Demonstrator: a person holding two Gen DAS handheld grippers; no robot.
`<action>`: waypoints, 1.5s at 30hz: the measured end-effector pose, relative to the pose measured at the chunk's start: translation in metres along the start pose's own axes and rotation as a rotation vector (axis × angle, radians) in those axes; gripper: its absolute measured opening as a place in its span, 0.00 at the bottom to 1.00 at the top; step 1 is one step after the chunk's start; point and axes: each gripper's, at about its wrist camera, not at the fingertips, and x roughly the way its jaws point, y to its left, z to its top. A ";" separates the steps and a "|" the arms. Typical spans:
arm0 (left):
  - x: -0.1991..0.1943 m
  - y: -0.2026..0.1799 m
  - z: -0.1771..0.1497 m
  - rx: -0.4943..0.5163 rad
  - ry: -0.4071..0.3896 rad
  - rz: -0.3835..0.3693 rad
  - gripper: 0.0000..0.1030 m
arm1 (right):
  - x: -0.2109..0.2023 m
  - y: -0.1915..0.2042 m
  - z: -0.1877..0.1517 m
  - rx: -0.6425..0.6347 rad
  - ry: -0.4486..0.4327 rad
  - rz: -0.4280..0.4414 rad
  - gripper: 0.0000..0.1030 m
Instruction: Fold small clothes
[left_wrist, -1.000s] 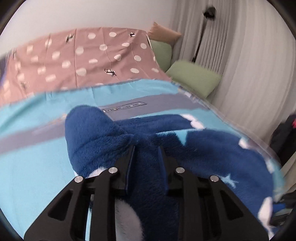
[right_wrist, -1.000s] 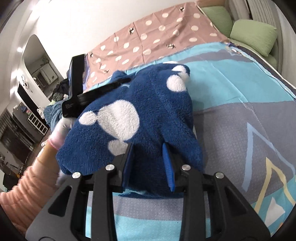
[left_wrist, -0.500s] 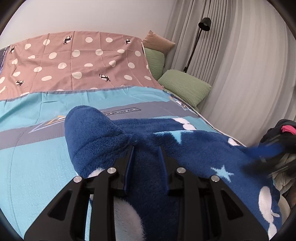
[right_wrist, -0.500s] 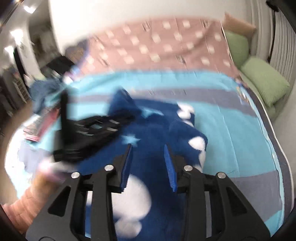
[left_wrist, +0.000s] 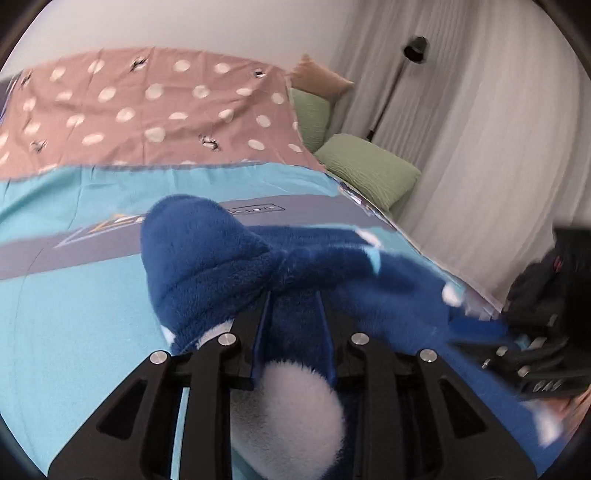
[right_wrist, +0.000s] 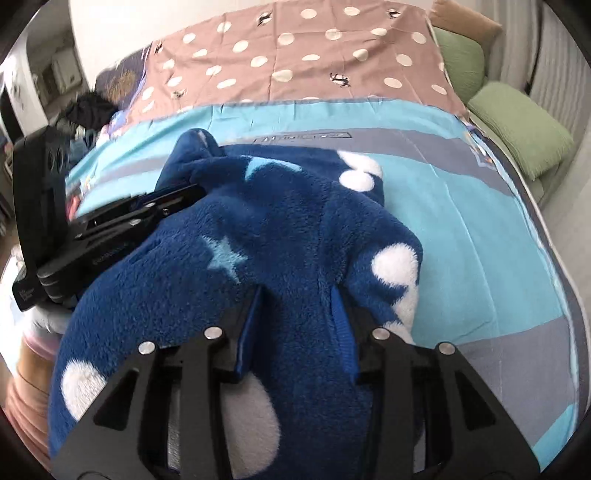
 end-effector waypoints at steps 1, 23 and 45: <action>-0.011 -0.007 0.004 0.015 -0.009 0.011 0.25 | -0.014 -0.002 -0.003 0.031 -0.026 0.011 0.38; 0.005 -0.144 -0.023 0.606 0.338 0.098 0.32 | 0.000 0.011 -0.144 0.583 0.168 0.751 0.10; 0.006 -0.139 -0.027 0.511 0.308 0.051 0.33 | -0.056 0.044 -0.152 0.254 0.108 0.590 0.07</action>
